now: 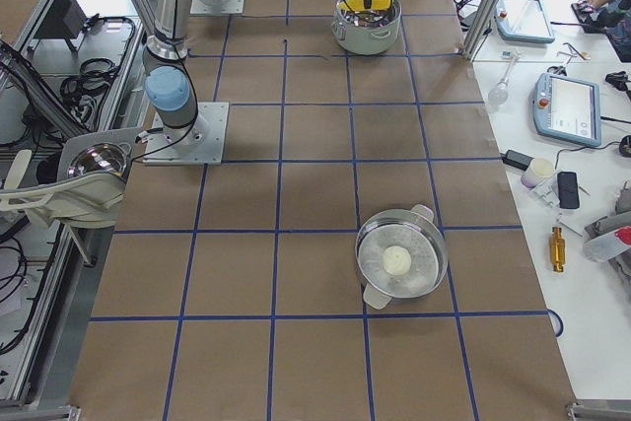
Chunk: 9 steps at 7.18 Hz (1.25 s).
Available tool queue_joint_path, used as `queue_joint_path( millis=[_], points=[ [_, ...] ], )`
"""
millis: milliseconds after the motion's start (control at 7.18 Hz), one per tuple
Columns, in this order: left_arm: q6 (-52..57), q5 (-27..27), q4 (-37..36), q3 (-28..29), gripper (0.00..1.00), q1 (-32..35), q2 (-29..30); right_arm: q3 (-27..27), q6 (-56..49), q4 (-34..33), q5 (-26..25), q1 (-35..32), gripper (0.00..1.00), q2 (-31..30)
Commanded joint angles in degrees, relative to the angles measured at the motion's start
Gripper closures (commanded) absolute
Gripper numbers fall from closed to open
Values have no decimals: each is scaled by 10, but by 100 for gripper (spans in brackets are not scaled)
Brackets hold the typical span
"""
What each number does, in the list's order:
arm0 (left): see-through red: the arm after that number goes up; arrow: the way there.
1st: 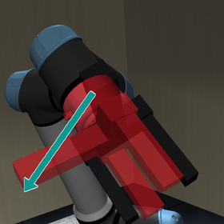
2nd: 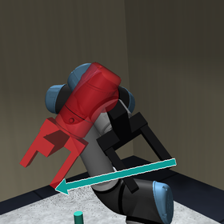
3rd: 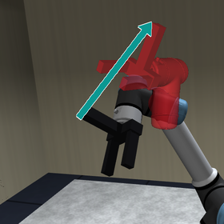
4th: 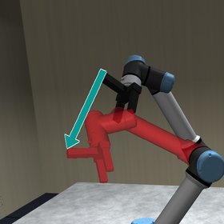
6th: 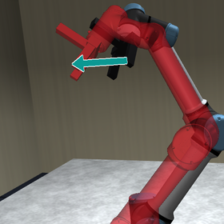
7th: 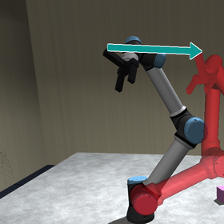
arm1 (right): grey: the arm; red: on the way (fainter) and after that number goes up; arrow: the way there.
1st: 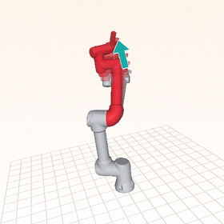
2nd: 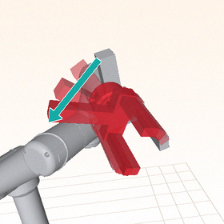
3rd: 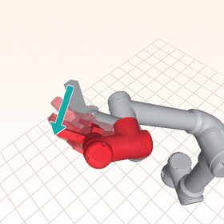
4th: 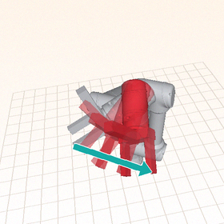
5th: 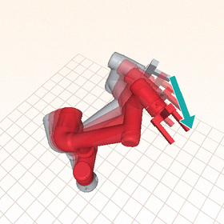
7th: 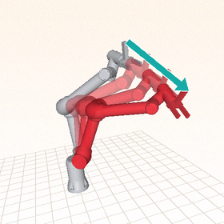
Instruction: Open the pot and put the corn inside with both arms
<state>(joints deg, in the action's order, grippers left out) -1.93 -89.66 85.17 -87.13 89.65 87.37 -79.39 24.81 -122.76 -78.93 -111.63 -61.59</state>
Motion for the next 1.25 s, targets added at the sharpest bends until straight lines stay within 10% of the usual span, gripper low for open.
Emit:
queue_joint_path(
  millis=[0, 139, 279, 1115],
  points=[
    [0, -1, 0, 0, 0, -1, 0, 32, -15, -19, 21, -8, 92, 39],
    [0, 0, 0, 0, 0, -2, 0, 30, -53, -13, 22, -9, 65, 44],
    [0, 1, 0, 0, 0, -2, 0, 30, -55, -12, 19, -9, 1, 49],
    [0, 0, 1, -1, 0, 0, 0, -6, -90, 172, -103, 53, 0, -109]
  ],
)
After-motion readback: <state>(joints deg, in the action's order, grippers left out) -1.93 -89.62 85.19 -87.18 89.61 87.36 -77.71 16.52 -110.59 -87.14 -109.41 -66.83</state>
